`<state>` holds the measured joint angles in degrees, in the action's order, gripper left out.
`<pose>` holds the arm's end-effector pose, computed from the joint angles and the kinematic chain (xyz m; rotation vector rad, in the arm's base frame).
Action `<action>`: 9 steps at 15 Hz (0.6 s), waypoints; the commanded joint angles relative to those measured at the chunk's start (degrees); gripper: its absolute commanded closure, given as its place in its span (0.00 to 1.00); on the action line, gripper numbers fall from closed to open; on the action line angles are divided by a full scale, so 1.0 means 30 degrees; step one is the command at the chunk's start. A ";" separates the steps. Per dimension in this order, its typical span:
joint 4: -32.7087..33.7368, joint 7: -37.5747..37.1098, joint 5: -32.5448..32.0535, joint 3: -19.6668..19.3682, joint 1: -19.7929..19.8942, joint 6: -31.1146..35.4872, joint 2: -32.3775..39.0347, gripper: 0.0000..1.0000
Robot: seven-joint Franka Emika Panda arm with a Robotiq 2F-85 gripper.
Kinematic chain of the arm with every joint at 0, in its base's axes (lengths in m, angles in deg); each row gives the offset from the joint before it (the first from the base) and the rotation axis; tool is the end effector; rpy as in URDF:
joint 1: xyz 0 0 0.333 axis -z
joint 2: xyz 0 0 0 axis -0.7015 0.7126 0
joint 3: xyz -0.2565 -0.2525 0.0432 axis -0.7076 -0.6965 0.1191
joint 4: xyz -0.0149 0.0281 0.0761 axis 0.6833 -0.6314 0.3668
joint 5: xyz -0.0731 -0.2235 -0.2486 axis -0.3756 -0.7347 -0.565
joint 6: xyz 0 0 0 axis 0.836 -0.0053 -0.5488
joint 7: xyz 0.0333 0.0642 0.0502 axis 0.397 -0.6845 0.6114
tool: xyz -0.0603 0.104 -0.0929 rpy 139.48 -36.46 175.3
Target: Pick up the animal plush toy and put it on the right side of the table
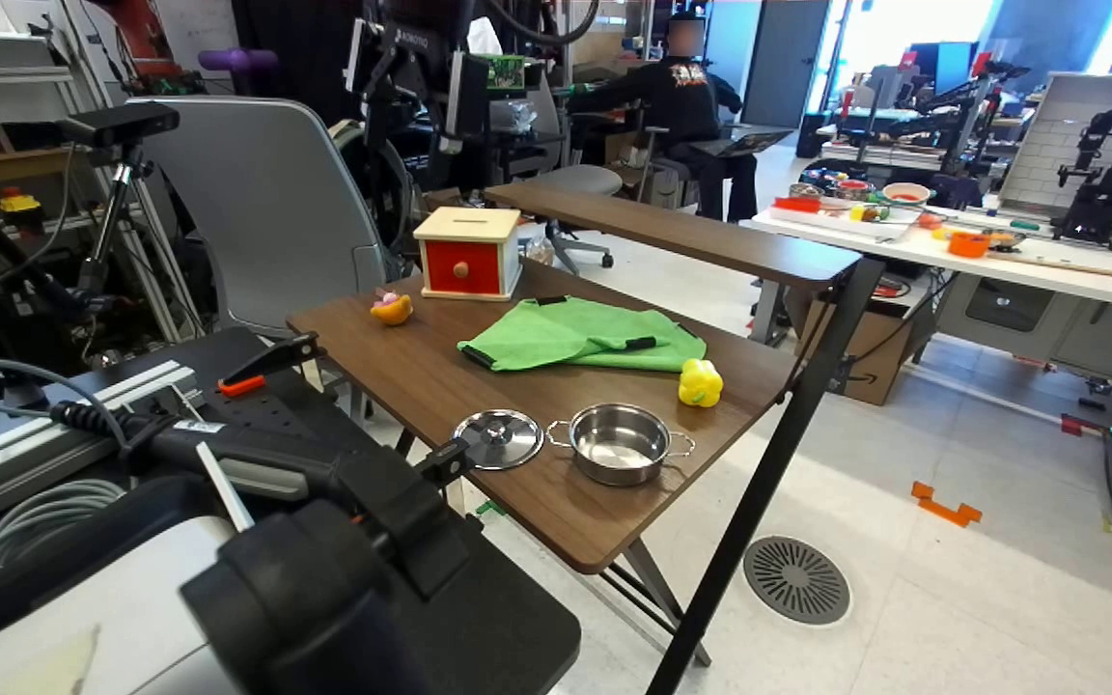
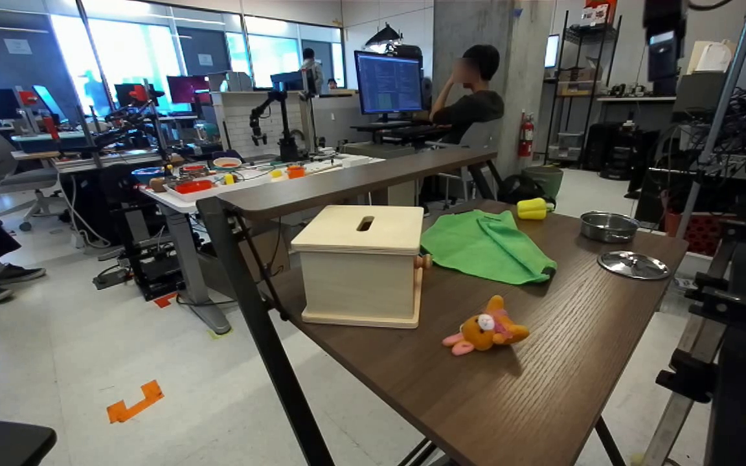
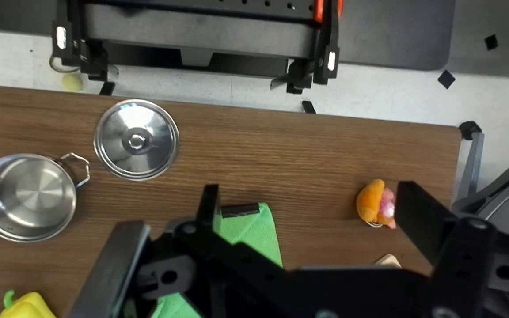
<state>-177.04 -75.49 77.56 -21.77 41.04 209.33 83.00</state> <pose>0.4359 0.0406 0.3678 -2.9737 -0.1963 0.3097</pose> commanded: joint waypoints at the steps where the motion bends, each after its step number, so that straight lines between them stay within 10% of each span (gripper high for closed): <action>1: 0.1538 -0.1253 0.0349 0.1117 -0.0506 0.2182 0.2798 0.00; 9: 0.3479 -0.1976 -0.0512 0.2635 -0.1450 0.5074 0.7482 0.00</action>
<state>-169.62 -80.48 77.67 -14.33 37.29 222.72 101.07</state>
